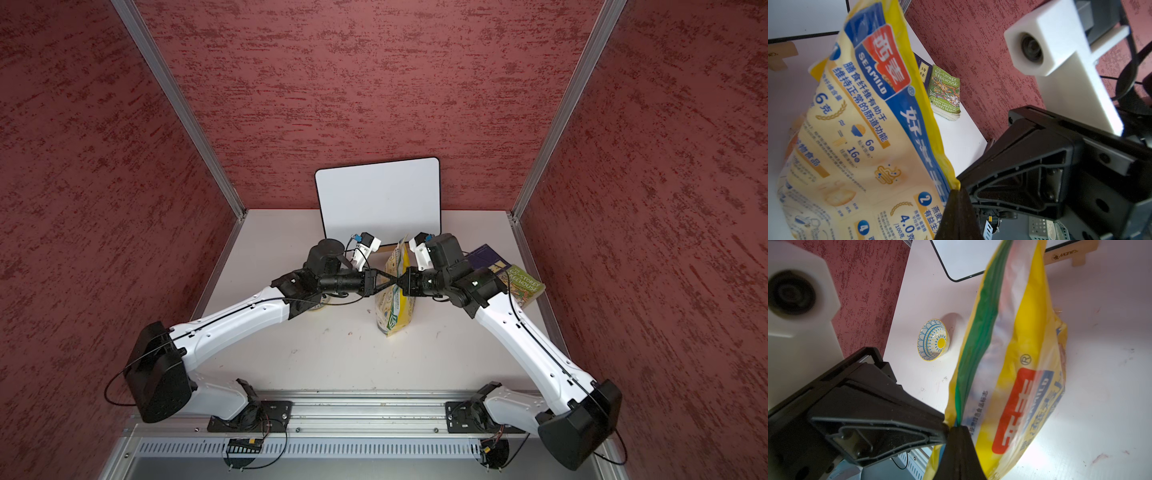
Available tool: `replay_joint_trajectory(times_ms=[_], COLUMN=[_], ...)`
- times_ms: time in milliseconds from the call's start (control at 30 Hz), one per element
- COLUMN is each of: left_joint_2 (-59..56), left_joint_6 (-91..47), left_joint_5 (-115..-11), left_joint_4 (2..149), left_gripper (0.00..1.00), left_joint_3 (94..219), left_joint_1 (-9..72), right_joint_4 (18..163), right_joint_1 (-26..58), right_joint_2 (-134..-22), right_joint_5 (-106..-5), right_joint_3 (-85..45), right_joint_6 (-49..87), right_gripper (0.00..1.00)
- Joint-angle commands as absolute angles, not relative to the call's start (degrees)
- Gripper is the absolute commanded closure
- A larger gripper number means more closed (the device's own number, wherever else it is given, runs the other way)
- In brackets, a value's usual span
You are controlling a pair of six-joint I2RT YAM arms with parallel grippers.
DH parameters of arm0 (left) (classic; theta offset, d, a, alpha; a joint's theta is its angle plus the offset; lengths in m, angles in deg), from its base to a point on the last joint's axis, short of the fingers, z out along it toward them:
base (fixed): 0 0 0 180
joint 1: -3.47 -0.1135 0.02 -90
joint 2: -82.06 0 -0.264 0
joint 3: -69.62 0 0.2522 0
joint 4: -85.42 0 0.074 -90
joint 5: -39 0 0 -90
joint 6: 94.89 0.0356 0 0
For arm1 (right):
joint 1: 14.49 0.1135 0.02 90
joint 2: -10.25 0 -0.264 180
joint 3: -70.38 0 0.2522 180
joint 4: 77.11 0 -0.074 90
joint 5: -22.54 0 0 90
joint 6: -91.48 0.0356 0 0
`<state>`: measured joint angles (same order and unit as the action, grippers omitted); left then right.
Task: Pour the oats into the breakfast bowl
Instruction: Open the oats bag at the center of the board.
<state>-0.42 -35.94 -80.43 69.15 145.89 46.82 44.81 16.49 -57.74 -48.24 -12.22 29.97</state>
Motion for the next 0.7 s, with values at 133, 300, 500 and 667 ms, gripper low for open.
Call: replay_joint_trajectory(times_ms=[133,300,500,667], left_joint_2=[3.6,6.6,9.6,11.6], left_joint_6=[-31.7,-28.4,-25.8,-22.3], left_joint_5=[-70.7,-62.5,-55.7,-46.7], left_joint_4=[61.0,55.0,50.8,46.0], left_gripper=[1.0,1.0,1.0,1.0], left_joint_3=[148.1,149.2,151.2,154.1], left_joint_1=[47.2,48.3,50.1,51.7], right_joint_4=[38.1,34.3,29.6,26.2], right_joint_1=[16.8,16.8,16.7,16.8], right_joint_2=[-54.8,-55.0,-55.5,-55.8], right_joint_5=[-59.7,-64.6,-69.1,-73.0], right_joint_3=[-16.8,-18.6,-22.4,-24.5], right_joint_6=[29.0,28.1,26.0,25.1], right_gripper=[1.0,1.0,1.0,1.0])
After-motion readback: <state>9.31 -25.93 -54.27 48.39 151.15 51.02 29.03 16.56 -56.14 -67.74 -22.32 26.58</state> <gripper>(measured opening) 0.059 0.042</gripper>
